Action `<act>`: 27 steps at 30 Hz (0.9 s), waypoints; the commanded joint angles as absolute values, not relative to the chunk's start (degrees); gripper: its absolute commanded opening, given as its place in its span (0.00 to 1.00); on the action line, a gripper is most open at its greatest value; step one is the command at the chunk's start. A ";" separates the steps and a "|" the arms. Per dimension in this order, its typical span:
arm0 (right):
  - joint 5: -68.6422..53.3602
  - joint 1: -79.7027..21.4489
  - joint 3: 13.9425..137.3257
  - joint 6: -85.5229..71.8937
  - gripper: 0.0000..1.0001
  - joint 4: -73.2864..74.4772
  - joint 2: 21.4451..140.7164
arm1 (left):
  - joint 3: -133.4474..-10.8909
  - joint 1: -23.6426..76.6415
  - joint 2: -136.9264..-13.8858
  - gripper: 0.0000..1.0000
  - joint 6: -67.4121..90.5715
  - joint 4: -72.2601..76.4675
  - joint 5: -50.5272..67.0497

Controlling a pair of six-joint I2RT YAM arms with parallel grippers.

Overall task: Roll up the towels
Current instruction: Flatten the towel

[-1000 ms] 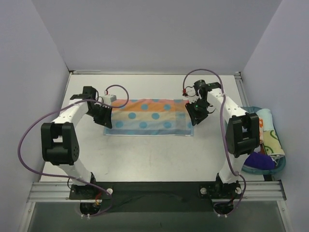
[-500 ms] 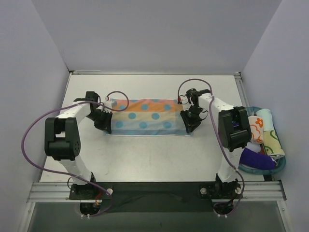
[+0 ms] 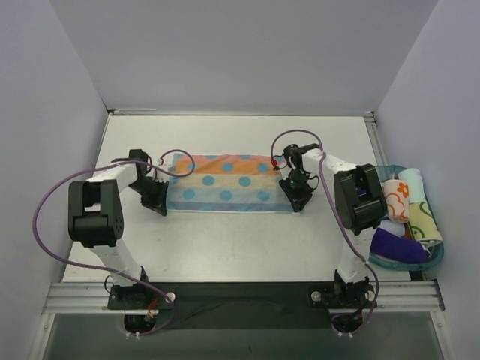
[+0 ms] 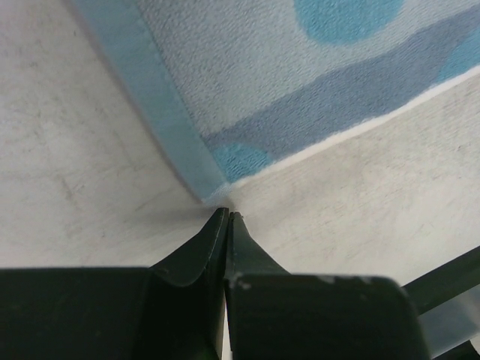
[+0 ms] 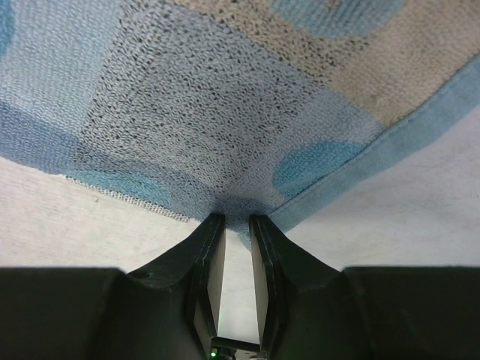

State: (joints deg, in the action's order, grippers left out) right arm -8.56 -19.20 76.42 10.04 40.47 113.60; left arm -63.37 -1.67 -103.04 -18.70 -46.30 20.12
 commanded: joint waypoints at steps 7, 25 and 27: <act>-6.15 -20.74 74.97 11.87 0.22 43.24 114.08 | -65.74 -0.62 -97.20 0.11 -19.34 -48.08 26.98; -3.87 -19.07 76.64 13.53 0.21 46.93 116.19 | -64.61 0.79 -106.27 0.07 -19.68 -42.98 10.29; -3.78 -19.07 75.85 14.24 0.21 48.85 115.58 | -62.67 0.44 -105.12 0.06 -21.70 -44.73 8.10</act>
